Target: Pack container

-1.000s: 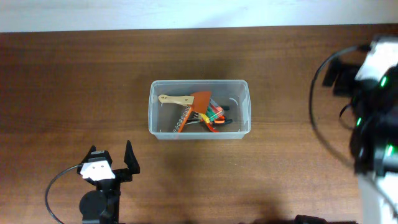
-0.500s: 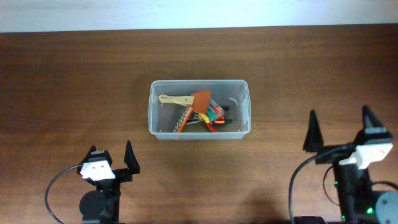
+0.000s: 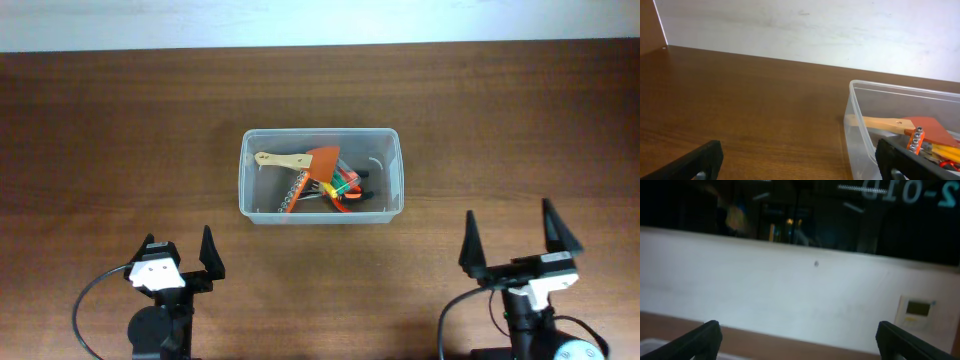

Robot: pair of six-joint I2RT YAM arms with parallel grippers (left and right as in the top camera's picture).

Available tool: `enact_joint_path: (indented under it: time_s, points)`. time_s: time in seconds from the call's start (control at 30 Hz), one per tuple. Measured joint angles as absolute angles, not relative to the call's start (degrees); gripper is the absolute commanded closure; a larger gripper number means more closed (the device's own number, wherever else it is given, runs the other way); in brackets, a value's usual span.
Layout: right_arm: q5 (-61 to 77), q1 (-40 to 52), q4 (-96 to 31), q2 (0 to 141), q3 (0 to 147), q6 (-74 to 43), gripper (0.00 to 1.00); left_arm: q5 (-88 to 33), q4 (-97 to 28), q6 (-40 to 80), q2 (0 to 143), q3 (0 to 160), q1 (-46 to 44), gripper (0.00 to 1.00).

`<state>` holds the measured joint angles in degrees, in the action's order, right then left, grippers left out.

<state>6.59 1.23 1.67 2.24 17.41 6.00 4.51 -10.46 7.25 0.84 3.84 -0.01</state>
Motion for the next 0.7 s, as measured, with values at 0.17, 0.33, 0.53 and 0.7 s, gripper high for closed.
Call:
enact_joint_path:
  time_s: [0.17,0.33,0.53,0.7]
  points:
    - [6.59,1.23,1.78,0.95,12.95,6.0,0.01,4.51,-10.46,7.25,0.84,3.84,-0.01,0.01]
    - [6.59,1.23,1.76,0.91,9.76,5.98,0.01,4.51,-10.46,7.25,0.84,3.84,-0.01,0.01]
    - [6.59,1.23,1.72,0.91,7.27,5.98,0.01,4.51,-10.46,7.25,0.84,3.84,-0.01,0.01]
    - [6.59,1.23,1.8,0.91,6.13,5.96,0.01,4.51,-10.46,7.25,0.84,3.84,-0.01,0.01]
